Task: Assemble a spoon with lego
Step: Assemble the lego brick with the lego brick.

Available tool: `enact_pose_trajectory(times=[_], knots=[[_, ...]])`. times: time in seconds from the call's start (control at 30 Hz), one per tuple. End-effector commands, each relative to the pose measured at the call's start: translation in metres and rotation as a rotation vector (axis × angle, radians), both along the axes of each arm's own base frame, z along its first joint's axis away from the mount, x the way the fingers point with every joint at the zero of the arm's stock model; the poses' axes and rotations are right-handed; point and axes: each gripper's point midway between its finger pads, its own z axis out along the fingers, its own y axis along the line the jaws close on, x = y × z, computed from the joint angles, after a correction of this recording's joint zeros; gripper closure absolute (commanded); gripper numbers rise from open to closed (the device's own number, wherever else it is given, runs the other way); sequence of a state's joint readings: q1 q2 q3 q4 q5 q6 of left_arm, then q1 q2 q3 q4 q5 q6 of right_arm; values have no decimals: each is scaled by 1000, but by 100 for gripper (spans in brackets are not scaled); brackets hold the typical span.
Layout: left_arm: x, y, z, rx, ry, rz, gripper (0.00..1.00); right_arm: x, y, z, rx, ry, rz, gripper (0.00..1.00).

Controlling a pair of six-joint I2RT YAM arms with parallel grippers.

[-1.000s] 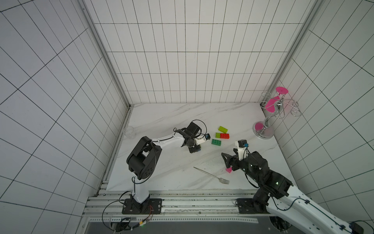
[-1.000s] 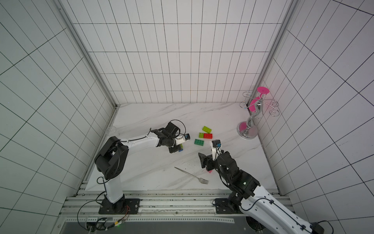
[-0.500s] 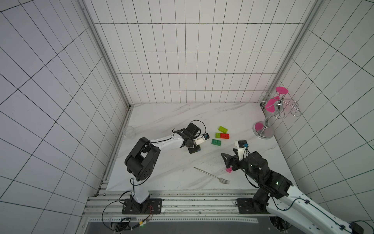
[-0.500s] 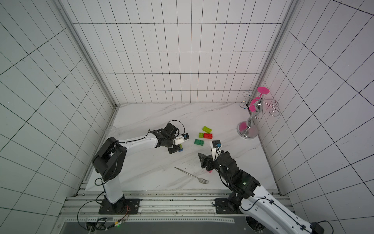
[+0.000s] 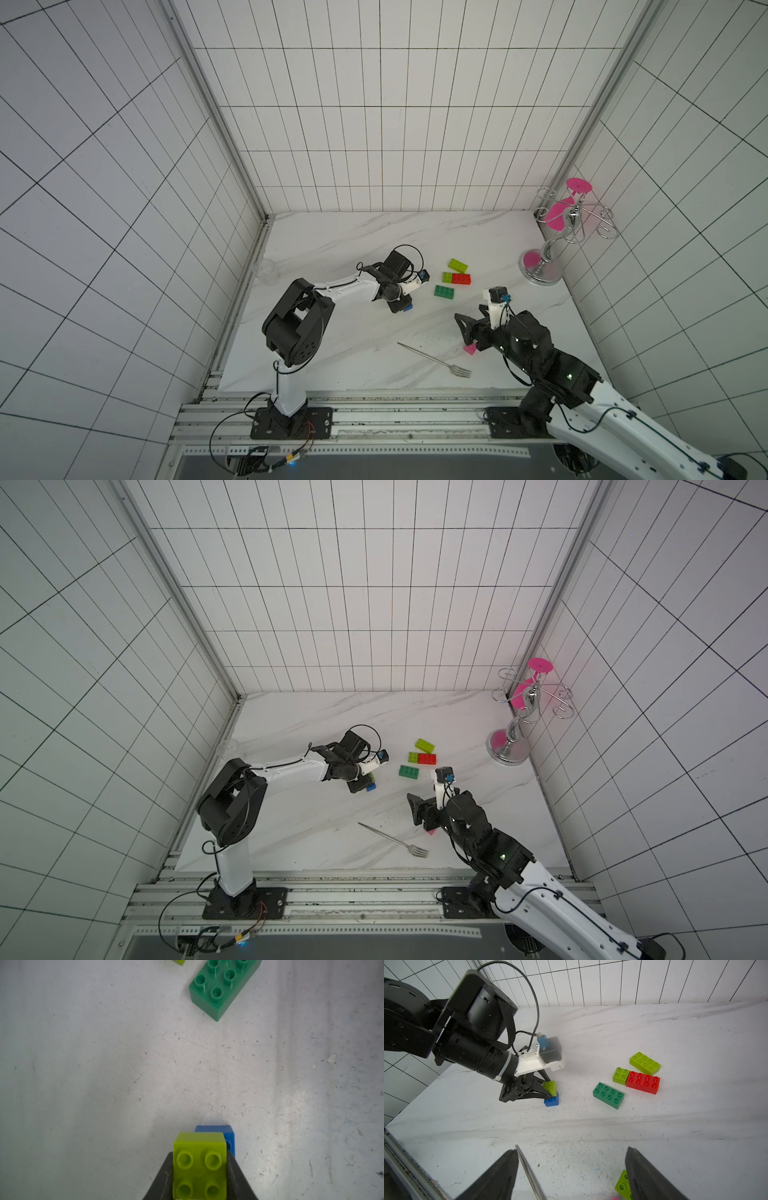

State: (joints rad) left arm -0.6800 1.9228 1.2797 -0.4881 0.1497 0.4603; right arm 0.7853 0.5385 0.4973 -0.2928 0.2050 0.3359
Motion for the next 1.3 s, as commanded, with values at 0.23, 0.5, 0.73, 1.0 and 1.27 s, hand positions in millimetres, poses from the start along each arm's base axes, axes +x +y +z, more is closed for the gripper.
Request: enact_pose_trajectory(times=[0.23, 0.5, 0.73, 1.0, 1.27], knots=[[-16, 5, -13, 51, 49, 56, 77, 0, 0, -7, 6, 4, -3, 16], [-10, 4, 11, 6, 3, 96, 77, 1, 1, -7, 3, 7, -2, 16], [-20, 6, -2, 20, 32, 93, 77, 0, 0, -6, 7, 2, -3, 16], [-29, 6, -23, 85, 54, 55, 77, 1, 0, -7, 4, 7, -3, 16], [-31, 8, -33, 122, 100, 105, 76, 1, -1, -7, 3, 3, -9, 16]])
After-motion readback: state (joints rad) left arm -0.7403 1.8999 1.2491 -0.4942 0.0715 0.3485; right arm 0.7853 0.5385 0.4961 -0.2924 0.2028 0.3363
